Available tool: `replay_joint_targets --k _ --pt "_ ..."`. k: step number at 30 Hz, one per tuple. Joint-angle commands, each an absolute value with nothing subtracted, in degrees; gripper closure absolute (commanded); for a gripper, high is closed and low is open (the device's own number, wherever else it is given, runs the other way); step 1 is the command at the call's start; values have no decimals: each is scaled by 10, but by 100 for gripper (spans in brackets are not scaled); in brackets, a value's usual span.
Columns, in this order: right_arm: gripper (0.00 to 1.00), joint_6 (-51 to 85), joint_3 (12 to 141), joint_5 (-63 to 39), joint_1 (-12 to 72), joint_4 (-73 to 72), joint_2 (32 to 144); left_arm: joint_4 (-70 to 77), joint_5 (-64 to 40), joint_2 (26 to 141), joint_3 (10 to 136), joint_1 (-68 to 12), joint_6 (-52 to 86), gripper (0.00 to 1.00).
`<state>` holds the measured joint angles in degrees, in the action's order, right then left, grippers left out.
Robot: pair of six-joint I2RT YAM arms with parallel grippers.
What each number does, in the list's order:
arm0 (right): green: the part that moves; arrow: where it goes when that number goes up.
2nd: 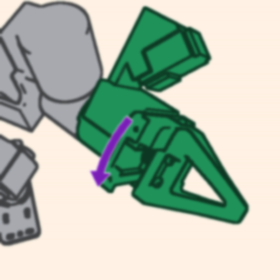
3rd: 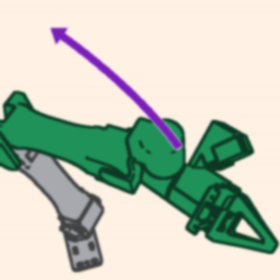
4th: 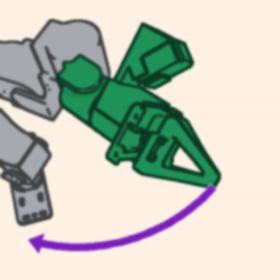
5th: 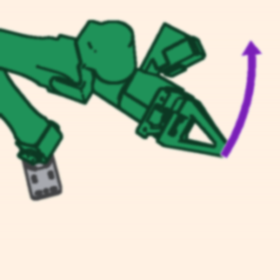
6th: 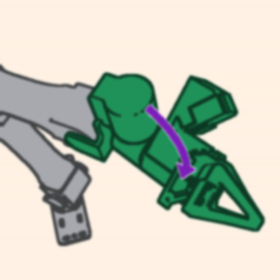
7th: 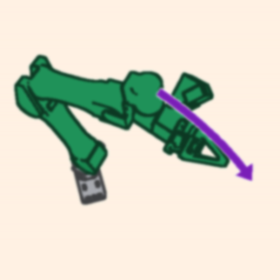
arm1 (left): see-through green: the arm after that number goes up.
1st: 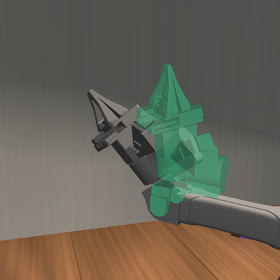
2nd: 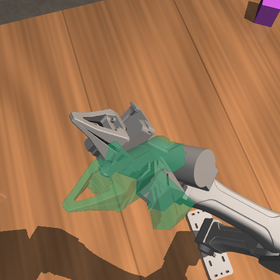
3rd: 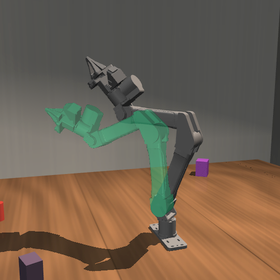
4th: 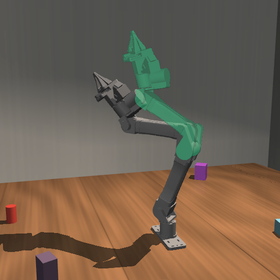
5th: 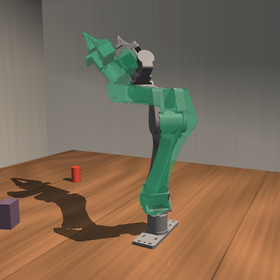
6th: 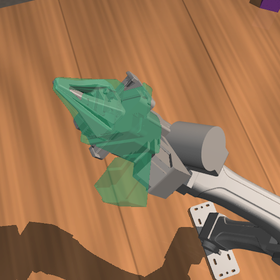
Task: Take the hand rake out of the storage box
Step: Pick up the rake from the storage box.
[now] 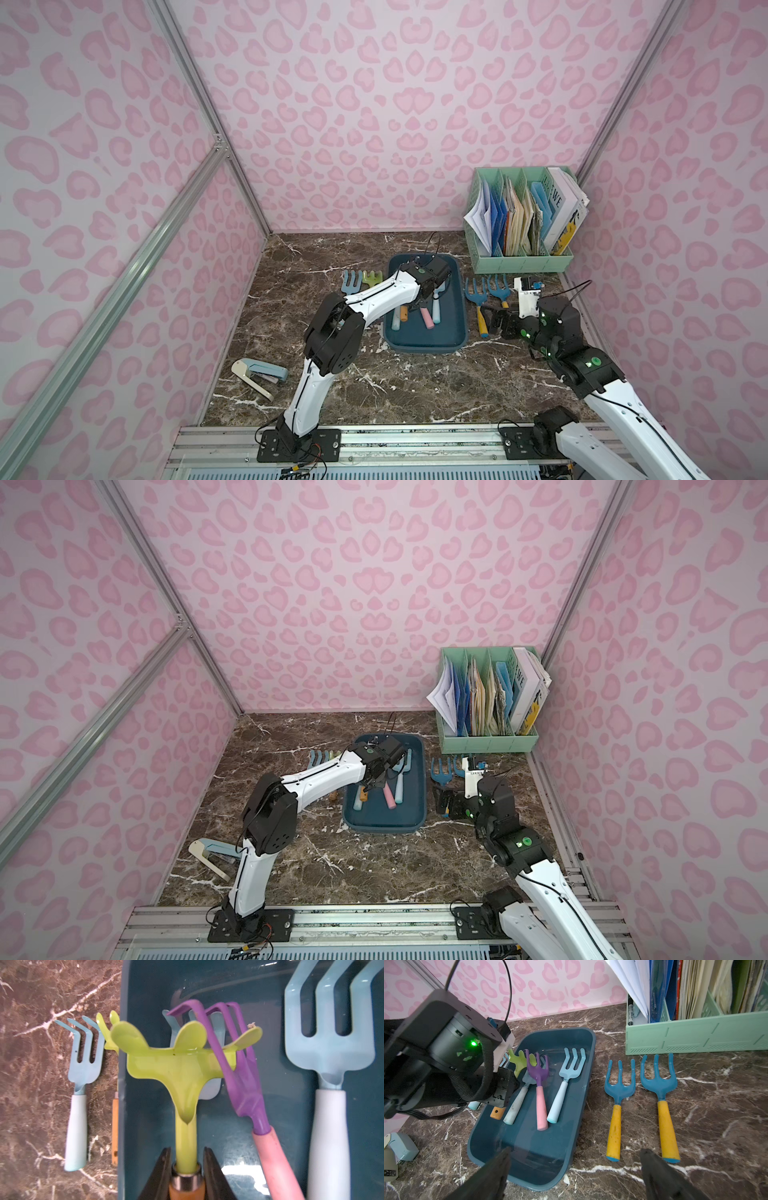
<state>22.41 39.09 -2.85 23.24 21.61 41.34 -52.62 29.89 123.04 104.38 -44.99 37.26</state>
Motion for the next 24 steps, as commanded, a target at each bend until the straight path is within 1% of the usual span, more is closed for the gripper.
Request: replay_joint_targets --k 1,5,10,17,20,24 --pt "1 225 391 -32 235 202 412 -585 340 1226 1061 -452 351 85" --pt "1 226 391 -31 236 201 412 -635 371 1232 1082 -453 339 85" --pt "1 226 391 -31 238 201 412 -637 372 1213 1074 -454 333 85" --pt "0 225 391 -33 239 202 415 -584 313 1199 1064 -454 304 85" --pt "0 224 392 -34 240 202 419 -534 297 1189 1039 -457 300 86" --pt "0 222 390 -48 241 195 446 -508 284 1189 1032 -456 304 86"
